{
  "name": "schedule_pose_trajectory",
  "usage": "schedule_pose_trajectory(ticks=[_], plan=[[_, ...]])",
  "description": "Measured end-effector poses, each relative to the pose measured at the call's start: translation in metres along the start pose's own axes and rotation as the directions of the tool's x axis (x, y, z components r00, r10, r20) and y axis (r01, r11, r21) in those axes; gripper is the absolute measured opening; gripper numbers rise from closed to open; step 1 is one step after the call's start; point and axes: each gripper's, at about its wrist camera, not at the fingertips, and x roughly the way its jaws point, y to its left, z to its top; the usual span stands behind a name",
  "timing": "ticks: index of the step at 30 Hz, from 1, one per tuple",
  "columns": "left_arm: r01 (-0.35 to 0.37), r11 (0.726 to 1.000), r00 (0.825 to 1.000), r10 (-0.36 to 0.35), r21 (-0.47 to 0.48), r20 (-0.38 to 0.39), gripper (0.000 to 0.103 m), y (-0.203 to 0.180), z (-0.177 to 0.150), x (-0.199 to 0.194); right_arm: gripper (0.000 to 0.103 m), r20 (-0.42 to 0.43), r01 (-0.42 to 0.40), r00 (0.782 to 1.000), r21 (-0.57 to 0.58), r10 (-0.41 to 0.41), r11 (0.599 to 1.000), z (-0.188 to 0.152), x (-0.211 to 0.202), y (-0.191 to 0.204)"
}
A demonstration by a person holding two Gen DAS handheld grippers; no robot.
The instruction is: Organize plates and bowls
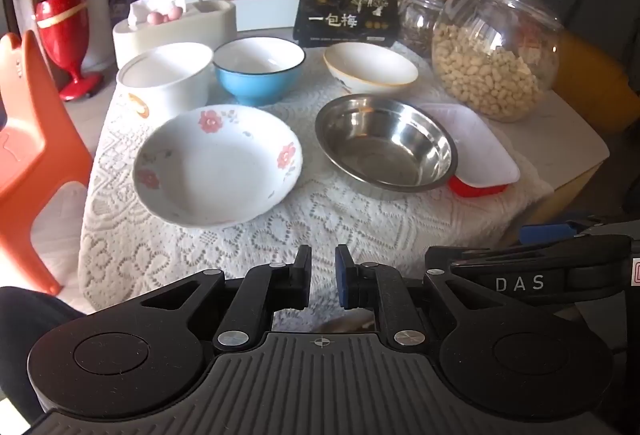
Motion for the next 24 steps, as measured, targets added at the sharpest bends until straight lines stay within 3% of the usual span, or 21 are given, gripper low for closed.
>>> schedule_pose_trajectory(ticks=[24], plan=[[-0.017, 1.0, 1.0, 0.017, 0.017, 0.0, 0.015, -0.004, -0.001, -0.003, 0.103, -0.008, -0.009, 1.0, 0.005, 0.009, 1.0, -0.005, 0.001, -0.001]])
